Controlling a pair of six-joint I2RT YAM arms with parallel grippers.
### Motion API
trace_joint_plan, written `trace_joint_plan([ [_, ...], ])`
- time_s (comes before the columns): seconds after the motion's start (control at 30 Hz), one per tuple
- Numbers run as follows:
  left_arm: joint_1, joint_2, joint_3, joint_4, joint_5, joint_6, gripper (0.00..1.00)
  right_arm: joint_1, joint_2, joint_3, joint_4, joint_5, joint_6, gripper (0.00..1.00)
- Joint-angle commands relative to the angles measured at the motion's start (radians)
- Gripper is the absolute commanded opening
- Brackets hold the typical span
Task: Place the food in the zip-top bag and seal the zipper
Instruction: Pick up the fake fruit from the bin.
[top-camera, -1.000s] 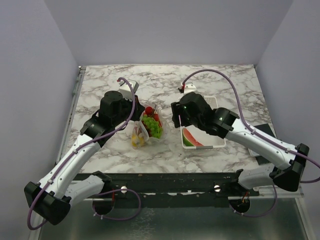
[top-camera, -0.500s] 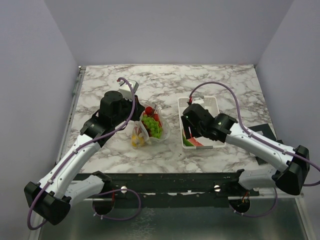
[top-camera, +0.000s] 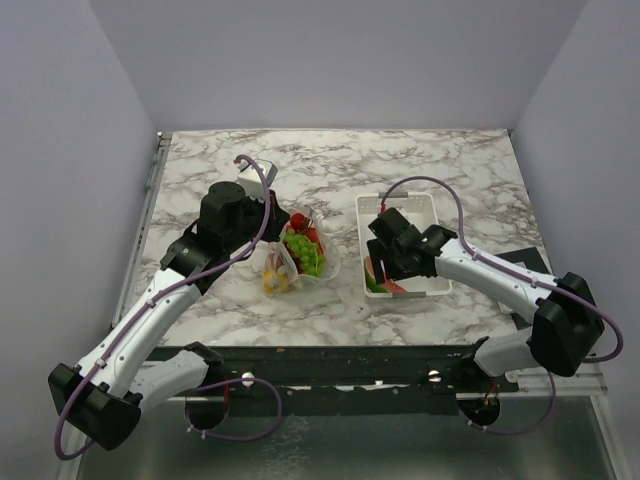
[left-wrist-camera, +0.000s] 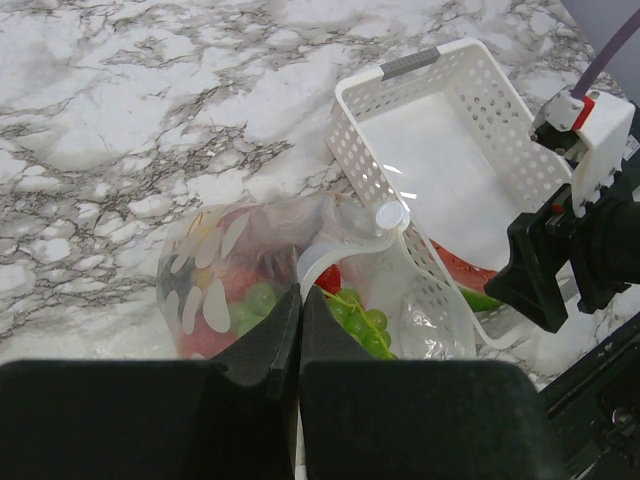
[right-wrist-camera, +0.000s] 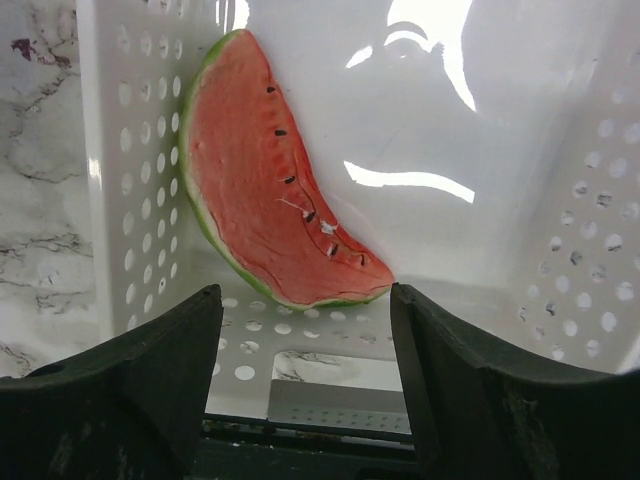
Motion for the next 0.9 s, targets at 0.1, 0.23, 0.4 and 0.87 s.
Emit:
trace_joint_plan([
  [0.1, 0.004, -0.024, 0.0, 0.05, 0.0, -0.007, 0.0, -0.016, 0.028, -0.042, 0.09, -0.126, -0.044, 0.74],
  [0.23, 0.004, -0.024, 0.0, 0.051, -0.001, -0.007, 0.0, -0.028, 0.052, -0.051, 0.115, -0.136, -0.051, 0.74],
  [0.4, 0.003, -0.022, 0.0, 0.051, -0.003, -0.005, 0.0, -0.037, 0.098, -0.052, 0.156, -0.162, -0.059, 0.74],
  [0.87, 0.004, -0.021, 0.0, 0.048, -0.006, -0.004, 0.0, -0.072, 0.215, -0.042, 0.198, -0.107, -0.061, 0.74],
])
